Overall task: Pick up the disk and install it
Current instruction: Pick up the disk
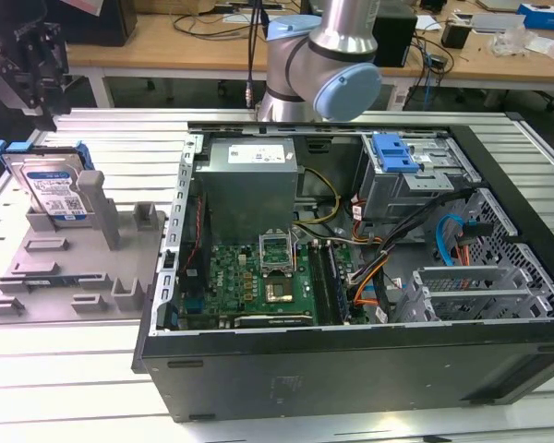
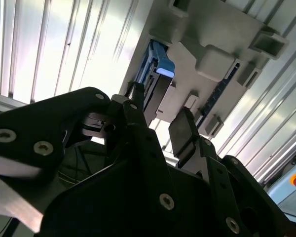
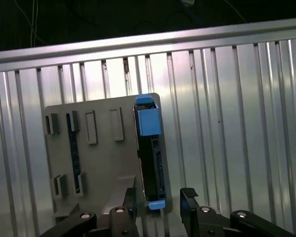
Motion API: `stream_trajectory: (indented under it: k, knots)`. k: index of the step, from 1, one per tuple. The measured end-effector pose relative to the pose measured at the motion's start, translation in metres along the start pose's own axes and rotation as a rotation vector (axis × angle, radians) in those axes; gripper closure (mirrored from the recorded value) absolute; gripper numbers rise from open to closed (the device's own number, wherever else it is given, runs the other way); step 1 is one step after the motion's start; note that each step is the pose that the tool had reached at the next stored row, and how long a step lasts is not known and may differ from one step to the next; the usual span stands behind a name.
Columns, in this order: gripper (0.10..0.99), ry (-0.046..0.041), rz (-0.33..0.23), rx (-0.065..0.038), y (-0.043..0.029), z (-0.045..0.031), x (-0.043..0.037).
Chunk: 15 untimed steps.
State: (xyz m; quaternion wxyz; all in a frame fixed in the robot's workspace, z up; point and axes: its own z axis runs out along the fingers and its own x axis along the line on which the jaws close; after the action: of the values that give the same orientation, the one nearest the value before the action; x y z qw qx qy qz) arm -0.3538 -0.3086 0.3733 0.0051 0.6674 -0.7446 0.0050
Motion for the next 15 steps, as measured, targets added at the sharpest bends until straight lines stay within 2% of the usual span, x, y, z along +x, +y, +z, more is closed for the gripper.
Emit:
stream_trajectory:
  k: [3, 8, 12, 13, 15]
  knots:
    - [0.604, 0.0001, -0.011, 0.000, 0.0033, 0.0001, -0.0014]
    - [0.604, 0.0008, -0.095, 0.002, 0.0063, 0.0003, -0.0015]
    - [0.604, 0.0009, -0.097, 0.002, 0.0070, 0.0004, -0.0014]
    - [0.604, 0.0009, -0.097, 0.001, 0.0087, 0.0007, -0.0013]
    - [0.604, 0.0009, -0.097, 0.002, 0.0186, 0.0020, -0.0002]
